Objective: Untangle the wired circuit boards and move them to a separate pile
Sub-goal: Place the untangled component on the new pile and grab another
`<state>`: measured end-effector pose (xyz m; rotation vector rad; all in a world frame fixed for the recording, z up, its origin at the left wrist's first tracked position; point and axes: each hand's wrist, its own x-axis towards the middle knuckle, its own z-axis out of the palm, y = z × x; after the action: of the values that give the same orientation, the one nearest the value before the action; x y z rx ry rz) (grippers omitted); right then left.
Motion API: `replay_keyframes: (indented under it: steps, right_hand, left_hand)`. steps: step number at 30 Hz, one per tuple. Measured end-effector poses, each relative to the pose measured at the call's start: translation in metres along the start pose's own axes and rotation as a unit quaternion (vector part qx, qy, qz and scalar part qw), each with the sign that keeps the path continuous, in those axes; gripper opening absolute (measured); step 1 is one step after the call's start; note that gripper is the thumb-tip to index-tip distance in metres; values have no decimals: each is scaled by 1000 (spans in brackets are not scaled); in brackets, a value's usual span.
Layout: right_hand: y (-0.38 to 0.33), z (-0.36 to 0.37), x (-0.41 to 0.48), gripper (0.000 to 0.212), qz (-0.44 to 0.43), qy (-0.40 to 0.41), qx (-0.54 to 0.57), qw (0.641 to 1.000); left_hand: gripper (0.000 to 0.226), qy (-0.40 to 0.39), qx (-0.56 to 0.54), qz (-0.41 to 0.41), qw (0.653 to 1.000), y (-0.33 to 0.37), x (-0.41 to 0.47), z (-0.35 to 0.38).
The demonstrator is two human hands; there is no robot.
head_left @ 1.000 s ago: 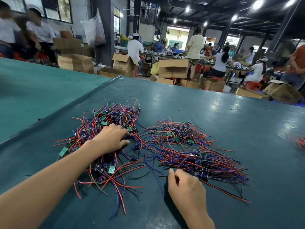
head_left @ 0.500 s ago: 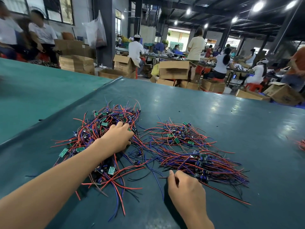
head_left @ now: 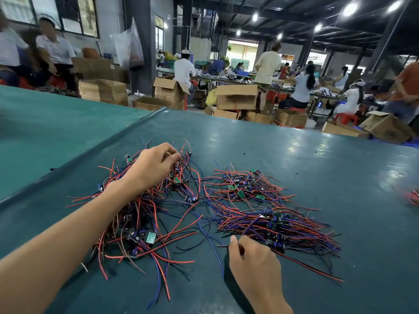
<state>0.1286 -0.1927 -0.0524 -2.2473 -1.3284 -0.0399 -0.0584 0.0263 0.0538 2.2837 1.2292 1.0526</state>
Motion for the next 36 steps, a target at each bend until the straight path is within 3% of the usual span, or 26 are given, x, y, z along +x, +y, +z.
replay_keyframes:
  steps: [5,10,14,17,20,23,25,27,29,33,36]
  right_hand:
    - [-1,0,-1,52,9,9,-19,1000]
    - [-1,0,0,53,6,7,-26,1000]
    - [3,2,-1,55,-16,27,-4,999]
    - [5,3,0,55,-17,25,10,999]
    - [4,0,3,53,-48,48,135,988]
    - [-7,-14,12,43,-100,75,284,951]
    - [-20,-22,29,48,-58,37,387,919]
    - [-32,-25,49,42,28,-46,499,865]
    - [-41,-22,66,41,86,-108,548,825]
    - [-45,-13,85,35,120,-171,556,804]
    - [-42,-14,94,41,71,-216,530,817]
  left_hand:
    - [15,21,-3,10,1000,9,6,-10]
    - [14,52,-186,-30,981,28,6,-24]
    - [24,-43,-442,-124,888,46,1,-33]
    - [25,-115,-549,-157,813,53,-5,-32]
    - [32,-178,-606,-161,758,55,-11,-23]
    - [32,-221,-633,-183,719,57,-21,2]
    - [23,-234,-646,-225,691,56,-30,26]
    - [19,-237,-655,-264,668,53,-42,49]
    - [21,-248,-664,-274,650,49,-53,68]
    - [15,-242,-685,-257,637,45,-72,93]
    - [11,-228,-654,-257,674,43,-81,100]
